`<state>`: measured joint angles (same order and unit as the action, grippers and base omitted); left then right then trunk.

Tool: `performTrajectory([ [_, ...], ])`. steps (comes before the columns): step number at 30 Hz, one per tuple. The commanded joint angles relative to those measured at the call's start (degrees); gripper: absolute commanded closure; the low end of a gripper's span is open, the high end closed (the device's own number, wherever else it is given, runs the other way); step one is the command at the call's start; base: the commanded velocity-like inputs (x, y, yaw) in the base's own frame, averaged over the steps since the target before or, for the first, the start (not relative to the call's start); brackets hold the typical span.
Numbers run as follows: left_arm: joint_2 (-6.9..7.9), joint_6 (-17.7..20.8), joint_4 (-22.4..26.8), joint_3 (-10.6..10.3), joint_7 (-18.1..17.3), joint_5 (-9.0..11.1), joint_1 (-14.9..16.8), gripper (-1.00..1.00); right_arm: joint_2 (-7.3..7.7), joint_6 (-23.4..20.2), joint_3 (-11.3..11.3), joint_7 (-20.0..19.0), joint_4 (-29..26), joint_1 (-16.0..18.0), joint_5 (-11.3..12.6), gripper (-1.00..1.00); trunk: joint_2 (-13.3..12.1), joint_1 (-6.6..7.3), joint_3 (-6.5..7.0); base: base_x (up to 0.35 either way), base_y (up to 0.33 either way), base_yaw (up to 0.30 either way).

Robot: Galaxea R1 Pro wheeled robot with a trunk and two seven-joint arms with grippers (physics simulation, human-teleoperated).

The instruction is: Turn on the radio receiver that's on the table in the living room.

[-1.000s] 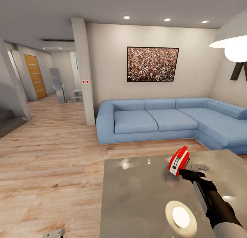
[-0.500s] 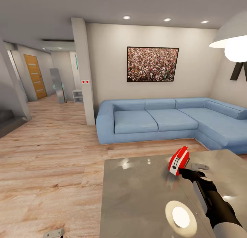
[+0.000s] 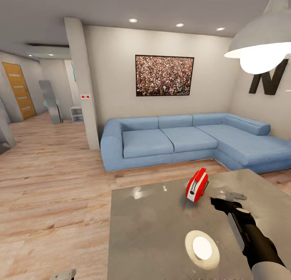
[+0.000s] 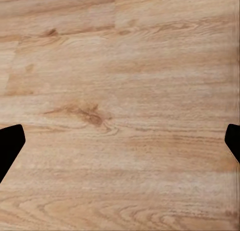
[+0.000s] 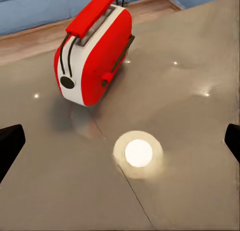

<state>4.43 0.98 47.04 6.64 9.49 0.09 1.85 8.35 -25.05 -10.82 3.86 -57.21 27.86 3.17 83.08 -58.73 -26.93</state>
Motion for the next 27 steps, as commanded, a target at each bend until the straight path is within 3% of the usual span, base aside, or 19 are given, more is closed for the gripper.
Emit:
performTrajectory([
  [1,-0.01,0.00,0.00,0.01,0.00,0.00,0.00,-1.00,0.00,0.00,-0.02,0.00,0.00,0.00,-0.01,-1.00,0.00,0.00,0.00,0.000,0.000,-0.269],
  [8,0.00,-0.01,-0.01,0.00,0.03,0.00,0.00,-1.00,0.00,0.00,-0.07,-0.07,0.00,0.00,-0.01,-1.00,0.00,0.00,0.00,0.000,0.000,-0.120],
  [27,-0.03,-0.01,-0.10,0.02,0.03,0.00,0.00,-1.00,0.00,0.01,0.31,-0.06,0.01,0.00,-0.09,-1.00,0.00,0.00,0.00,0.000,0.052,-0.006],
])
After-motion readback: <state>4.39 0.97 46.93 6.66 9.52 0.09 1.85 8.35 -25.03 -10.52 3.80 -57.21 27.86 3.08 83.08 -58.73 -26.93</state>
